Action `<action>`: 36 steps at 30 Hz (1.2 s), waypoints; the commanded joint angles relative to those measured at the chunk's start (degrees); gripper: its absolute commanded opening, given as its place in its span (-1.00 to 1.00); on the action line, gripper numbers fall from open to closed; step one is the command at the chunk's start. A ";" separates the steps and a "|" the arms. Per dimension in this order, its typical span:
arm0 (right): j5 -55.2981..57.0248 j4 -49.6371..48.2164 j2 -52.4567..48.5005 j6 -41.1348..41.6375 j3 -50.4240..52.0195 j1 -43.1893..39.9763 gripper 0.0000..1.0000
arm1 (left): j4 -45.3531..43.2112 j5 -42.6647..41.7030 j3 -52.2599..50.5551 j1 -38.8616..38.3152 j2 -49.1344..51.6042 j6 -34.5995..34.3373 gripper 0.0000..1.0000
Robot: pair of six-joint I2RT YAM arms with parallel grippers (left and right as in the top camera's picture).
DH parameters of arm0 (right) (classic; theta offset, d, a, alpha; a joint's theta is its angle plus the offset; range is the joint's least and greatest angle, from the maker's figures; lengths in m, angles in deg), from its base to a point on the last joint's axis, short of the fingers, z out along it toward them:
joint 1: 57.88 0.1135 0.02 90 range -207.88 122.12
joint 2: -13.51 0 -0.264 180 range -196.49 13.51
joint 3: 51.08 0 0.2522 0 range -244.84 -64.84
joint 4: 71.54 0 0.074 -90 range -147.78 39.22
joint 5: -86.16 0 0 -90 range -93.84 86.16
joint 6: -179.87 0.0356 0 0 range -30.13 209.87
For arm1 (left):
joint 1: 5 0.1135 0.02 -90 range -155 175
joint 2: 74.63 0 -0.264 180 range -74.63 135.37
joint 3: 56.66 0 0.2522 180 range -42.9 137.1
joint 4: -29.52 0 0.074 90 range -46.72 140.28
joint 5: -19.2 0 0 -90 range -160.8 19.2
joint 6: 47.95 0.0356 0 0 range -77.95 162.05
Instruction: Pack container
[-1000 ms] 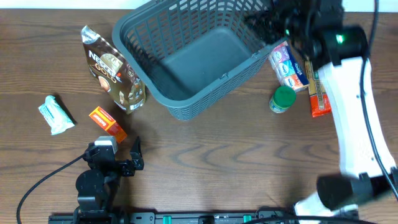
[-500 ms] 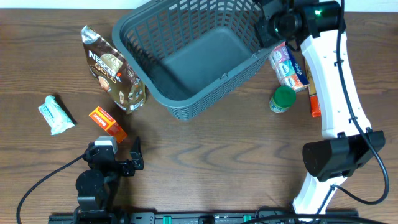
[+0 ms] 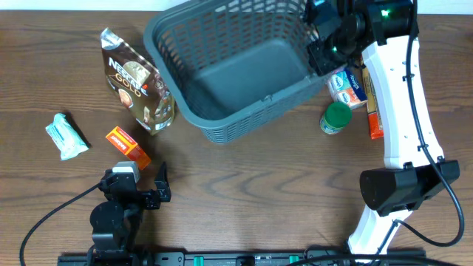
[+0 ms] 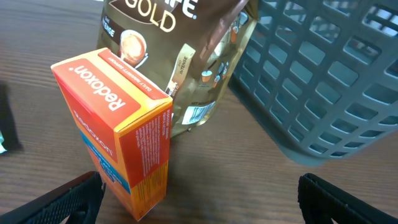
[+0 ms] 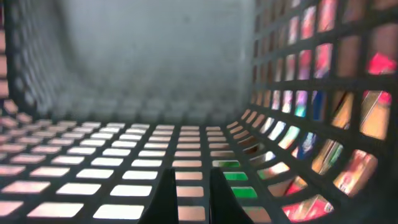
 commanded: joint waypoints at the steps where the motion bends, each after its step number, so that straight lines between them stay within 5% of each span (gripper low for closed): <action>1: 0.76 2.80 0.37 1.46 -0.31 -0.13 -0.98 | 0.20 0.31 -1.14 0.28 -0.31 -0.09 0.97; 16: 0.66 11.67 0.70 4.17 -2.29 7.91 -0.98 | 0.20 0.31 -1.14 0.28 -0.31 -0.09 0.97; 22: -0.92 7.43 0.72 7.48 -3.52 8.24 -0.98 | 0.20 0.31 -1.14 0.28 -0.31 -0.09 0.97; 26: -12.72 1.14 0.72 7.34 -5.95 9.46 -0.98 | 0.20 0.31 -1.14 0.28 -0.31 -0.09 0.97; 36: -16.13 -5.79 -1.60 6.93 -5.99 21.42 -0.98 | 0.20 0.31 -1.14 0.28 -0.31 -0.09 0.97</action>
